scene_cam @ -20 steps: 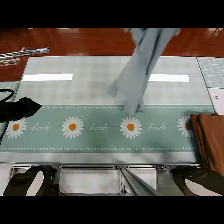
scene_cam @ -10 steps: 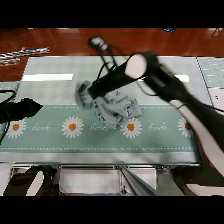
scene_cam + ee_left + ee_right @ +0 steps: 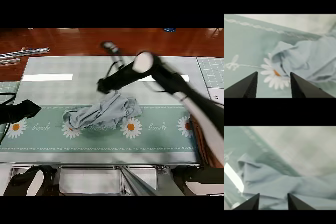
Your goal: Fold the shirts.
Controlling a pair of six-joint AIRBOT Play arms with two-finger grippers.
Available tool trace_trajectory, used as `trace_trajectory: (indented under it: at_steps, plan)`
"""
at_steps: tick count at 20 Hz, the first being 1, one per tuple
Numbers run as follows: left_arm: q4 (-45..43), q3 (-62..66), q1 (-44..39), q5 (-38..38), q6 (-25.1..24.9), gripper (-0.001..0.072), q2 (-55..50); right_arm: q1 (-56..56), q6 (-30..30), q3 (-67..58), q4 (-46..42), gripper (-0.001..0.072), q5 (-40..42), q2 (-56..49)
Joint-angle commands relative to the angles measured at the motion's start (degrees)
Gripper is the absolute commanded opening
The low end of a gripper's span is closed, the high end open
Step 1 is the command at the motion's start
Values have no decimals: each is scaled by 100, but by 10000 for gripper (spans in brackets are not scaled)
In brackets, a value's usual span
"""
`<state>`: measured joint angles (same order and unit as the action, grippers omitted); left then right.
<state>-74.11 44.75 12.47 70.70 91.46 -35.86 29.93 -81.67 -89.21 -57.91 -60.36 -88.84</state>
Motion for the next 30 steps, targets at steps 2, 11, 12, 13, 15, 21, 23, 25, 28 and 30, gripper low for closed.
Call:
trace_trajectory:
  at_steps: [2, 11, 12, 13, 15, 21, 23, 25, 28, 30]
  plan:
    - [568, -455, 999, -109, 33, 505, -389, -2391, -256, 647, -793, 408, -909, 1521]
    - [2848, -2048, 1054, -579, -1478, 503, -2151, -5064, 706, 5007, 551, 403, -608, 3342]
    - [3071, -2048, 986, -673, -1644, 503, -2347, -5018, 721, 5200, 577, 403, -605, 3342]
    - [3322, -2048, 879, -809, -1781, 503, -2544, -4964, 743, 5348, 619, 402, -577, 3342]
    - [3773, -2048, 577, -1191, -2009, 502, -2900, -4758, 741, 5541, 678, 402, -507, 3340]
    - [4074, -1814, -151, -1725, -2146, 32, -3602, -3976, 503, 5554, 710, 402, -221, 3025]
    - [4072, -1703, -151, -1722, -2249, 20, -3628, -3689, 479, 5552, 966, 402, -59, 2710]
    - [4072, -1606, -149, -1698, -2247, 20, -3626, -3421, 487, 5534, 1373, 402, 282, 2354]
    - [4070, -1580, -149, -1637, -2249, 20, -3628, -3117, 557, 5316, 1718, 402, 511, 1755]
    - [4070, -1580, -149, -1604, -2247, 20, -3628, -2973, 555, 5042, 1790, 402, 555, 1353]
